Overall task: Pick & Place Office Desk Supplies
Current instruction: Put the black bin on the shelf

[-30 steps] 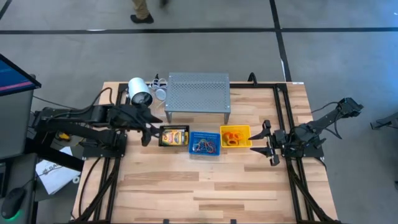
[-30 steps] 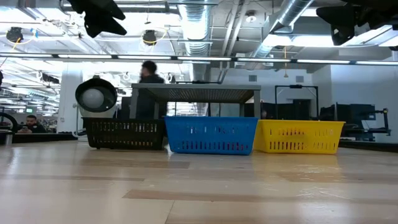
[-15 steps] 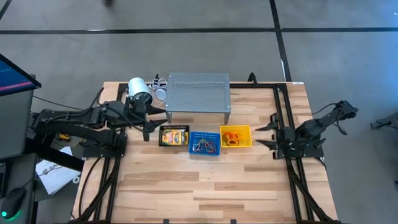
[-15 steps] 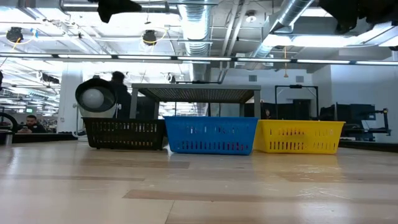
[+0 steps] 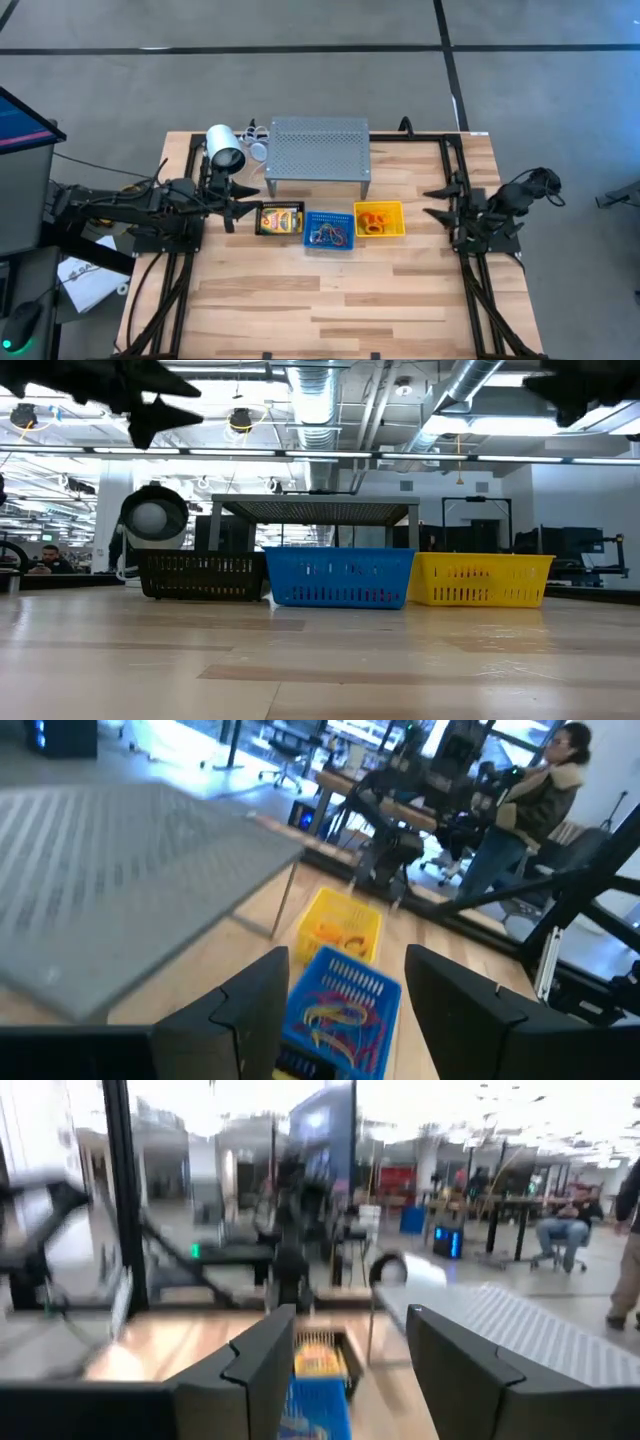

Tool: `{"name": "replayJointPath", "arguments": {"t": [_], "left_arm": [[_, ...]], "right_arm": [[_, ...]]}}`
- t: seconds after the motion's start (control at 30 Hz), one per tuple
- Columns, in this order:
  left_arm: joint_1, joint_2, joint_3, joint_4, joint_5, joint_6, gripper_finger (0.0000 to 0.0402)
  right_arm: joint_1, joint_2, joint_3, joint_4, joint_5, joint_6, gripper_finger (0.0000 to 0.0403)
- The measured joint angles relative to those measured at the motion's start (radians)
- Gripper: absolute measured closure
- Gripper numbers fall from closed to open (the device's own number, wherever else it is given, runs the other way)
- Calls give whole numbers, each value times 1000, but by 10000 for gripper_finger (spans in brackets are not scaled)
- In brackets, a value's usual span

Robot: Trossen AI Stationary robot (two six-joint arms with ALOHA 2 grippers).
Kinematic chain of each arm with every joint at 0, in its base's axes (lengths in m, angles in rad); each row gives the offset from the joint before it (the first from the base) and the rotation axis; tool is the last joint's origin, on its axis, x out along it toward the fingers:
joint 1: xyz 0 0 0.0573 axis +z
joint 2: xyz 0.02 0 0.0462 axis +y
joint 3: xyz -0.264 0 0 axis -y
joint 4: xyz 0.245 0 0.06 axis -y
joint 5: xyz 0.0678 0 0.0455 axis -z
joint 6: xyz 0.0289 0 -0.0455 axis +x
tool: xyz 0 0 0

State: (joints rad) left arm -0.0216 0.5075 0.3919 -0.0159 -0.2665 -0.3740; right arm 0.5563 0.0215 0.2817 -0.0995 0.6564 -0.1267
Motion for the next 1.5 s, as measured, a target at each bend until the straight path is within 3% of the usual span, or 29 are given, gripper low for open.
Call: {"name": "replayJointPath", "arguments": {"t": [0.3,0.4,0.67,0.97,1.27,1.5], "left_arm": [[0,-29,-60,-4,-1,-27,215],[1,-29,-76,-3,-5,-41,219],[0,-26,-79,-5,-15,-103,221],[0,5,-79,-3,-15,-98,222],[0,61,-79,27,-14,-96,221],[0,79,-79,35,-14,-95,225]], "right_arm": [[-1,35,-19,-57,-2,126,214],[-8,75,-58,-4,-2,169,214],[-50,247,-107,52,-10,365,214],[-28,486,-67,66,-34,384,214],[-92,798,55,-140,-23,270,214],[-124,939,178,-328,-65,258,214]]}}
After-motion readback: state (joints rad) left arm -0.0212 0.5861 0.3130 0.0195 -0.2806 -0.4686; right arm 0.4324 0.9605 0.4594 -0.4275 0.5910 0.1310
